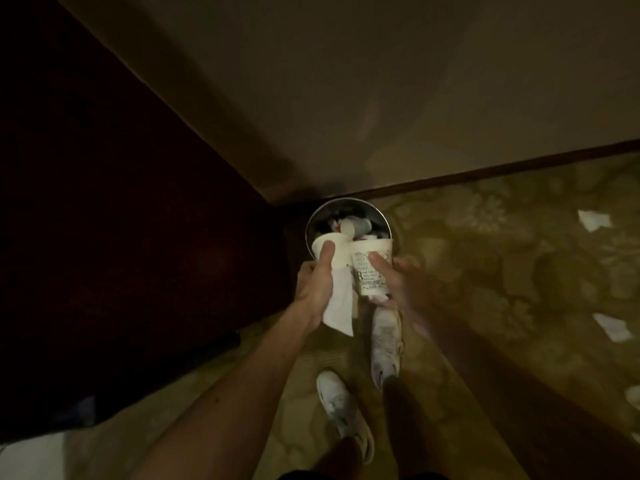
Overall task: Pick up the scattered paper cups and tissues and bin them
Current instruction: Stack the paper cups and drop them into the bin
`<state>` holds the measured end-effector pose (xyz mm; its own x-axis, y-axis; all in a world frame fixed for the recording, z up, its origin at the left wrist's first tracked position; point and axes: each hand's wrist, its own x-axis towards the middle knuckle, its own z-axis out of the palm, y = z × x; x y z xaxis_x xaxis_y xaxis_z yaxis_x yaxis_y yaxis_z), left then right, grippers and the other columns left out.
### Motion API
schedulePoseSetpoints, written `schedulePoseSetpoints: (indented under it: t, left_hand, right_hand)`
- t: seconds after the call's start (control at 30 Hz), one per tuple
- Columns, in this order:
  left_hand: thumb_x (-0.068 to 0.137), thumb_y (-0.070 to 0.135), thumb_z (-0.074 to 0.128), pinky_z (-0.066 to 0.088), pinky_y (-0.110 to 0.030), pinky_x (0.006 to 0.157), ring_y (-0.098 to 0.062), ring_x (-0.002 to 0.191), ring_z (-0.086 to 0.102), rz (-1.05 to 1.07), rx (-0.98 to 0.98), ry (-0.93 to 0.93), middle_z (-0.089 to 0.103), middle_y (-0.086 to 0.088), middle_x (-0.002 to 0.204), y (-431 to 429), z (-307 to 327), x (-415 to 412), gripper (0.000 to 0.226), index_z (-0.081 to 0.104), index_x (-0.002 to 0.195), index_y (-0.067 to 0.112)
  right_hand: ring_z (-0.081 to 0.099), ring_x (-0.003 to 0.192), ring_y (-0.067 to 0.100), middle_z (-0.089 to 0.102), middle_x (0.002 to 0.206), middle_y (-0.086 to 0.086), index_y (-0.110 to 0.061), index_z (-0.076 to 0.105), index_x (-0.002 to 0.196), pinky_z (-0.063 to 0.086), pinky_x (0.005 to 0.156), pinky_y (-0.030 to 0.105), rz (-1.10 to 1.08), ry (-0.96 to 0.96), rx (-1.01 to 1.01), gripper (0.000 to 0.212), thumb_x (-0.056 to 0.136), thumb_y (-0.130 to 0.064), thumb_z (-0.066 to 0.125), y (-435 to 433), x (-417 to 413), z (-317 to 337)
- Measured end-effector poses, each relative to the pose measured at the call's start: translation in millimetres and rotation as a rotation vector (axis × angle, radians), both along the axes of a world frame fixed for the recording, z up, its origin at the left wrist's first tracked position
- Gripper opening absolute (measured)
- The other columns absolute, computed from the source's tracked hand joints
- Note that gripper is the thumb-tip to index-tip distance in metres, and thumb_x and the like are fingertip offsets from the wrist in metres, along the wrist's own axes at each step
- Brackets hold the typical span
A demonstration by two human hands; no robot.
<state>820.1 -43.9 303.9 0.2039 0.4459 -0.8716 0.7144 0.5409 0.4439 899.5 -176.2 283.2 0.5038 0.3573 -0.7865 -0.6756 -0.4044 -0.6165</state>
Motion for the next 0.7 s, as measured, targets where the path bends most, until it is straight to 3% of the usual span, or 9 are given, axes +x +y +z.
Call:
schedulePoseSetpoints:
  t: [0.17, 0.23, 0.3, 0.4, 0.47, 0.53, 0.63, 0.7]
  left_hand:
    - [0.091, 0.063, 0.053, 0.057, -0.037, 0.073, -0.029, 0.095, 0.068, 0.067, -0.036, 0.065, 0.068, -0.012, 0.113, 22, -102, 38, 0.065, 0.052, 0.134, 0.013]
    - [0.091, 0.063, 0.053, 0.056, -0.037, 0.078, -0.029, 0.099, 0.066, 0.09, -0.021, 0.122, 0.065, -0.011, 0.117, 28, -135, 53, 0.069, 0.048, 0.136, 0.011]
    - [0.089, 0.067, 0.052, 0.053, -0.037, 0.087, -0.032, 0.109, 0.063, 0.108, 0.005, 0.188, 0.061, -0.012, 0.125, 34, -165, 65, 0.078, 0.042, 0.141, 0.01]
    - [0.085, 0.071, 0.055, 0.047, -0.048, 0.103, -0.034, 0.121, 0.056, 0.194, 0.028, 0.251, 0.054, -0.013, 0.136, 42, -200, 75, 0.088, 0.033, 0.149, 0.014]
    - [0.086, 0.069, 0.056, 0.044, -0.04, 0.101, -0.03, 0.122, 0.053, 0.192, 0.091, 0.238, 0.051, -0.01, 0.137, 44, -217, 78, 0.09, 0.029, 0.152, 0.015]
    - [0.088, 0.065, 0.057, 0.04, -0.033, 0.089, -0.028, 0.12, 0.053, 0.18, 0.162, 0.183, 0.05, -0.009, 0.136, 44, -228, 78, 0.086, 0.028, 0.151, 0.013]
    - [0.094, 0.054, 0.057, 0.043, -0.033, 0.095, -0.03, 0.13, 0.051, 0.139, 0.207, 0.09, 0.047, -0.011, 0.146, 48, -235, 80, 0.077, 0.026, 0.151, 0.013]
    - [0.094, 0.056, 0.055, 0.044, -0.042, 0.104, -0.029, 0.129, 0.05, 0.083, 0.171, 0.106, 0.046, -0.01, 0.147, 53, -231, 81, 0.077, 0.024, 0.154, 0.019]
  right_hand:
    - [0.074, 0.068, 0.016, 0.076, 0.075, -0.001, -0.019, 0.067, 0.089, 0.057, 0.054, 0.03, -0.003, 0.095, -0.093, 0.027, 0.081, -0.043, 0.074, 17, 34, -105]
    - [0.074, 0.066, 0.014, 0.076, 0.072, -0.003, -0.021, 0.065, 0.087, 0.061, 0.058, 0.034, 0.024, 0.101, -0.138, 0.03, 0.079, -0.049, 0.075, 24, 45, -135]
    - [0.074, 0.076, 0.017, 0.076, 0.085, 0.003, -0.018, 0.067, 0.095, 0.062, 0.071, 0.041, 0.071, 0.087, -0.175, 0.039, 0.079, -0.053, 0.072, 31, 56, -160]
    - [0.067, 0.102, 0.024, 0.067, 0.116, 0.008, -0.014, 0.059, 0.123, 0.059, 0.082, 0.04, 0.088, 0.12, -0.188, 0.058, 0.085, -0.057, 0.063, 41, 68, -179]
    - [0.058, 0.116, 0.025, 0.057, 0.133, 0.006, -0.02, 0.05, 0.135, 0.052, 0.093, 0.044, 0.083, 0.181, -0.138, 0.061, 0.089, -0.06, 0.054, 42, 77, -182]
    - [0.049, 0.129, 0.026, 0.048, 0.146, 0.006, -0.028, 0.042, 0.141, 0.044, 0.102, 0.049, 0.059, 0.24, -0.025, 0.056, 0.094, -0.059, 0.046, 38, 82, -179]
    - [0.038, 0.139, 0.025, 0.039, 0.153, 0.007, -0.026, 0.033, 0.148, 0.034, 0.11, 0.052, 0.036, 0.231, 0.048, 0.06, 0.097, -0.057, 0.041, 26, 89, -172]
    - [0.043, 0.135, 0.023, 0.044, 0.15, 0.007, -0.024, 0.036, 0.146, 0.036, 0.109, 0.049, 0.05, 0.198, 0.053, 0.058, 0.097, -0.055, 0.041, 18, 93, -163]
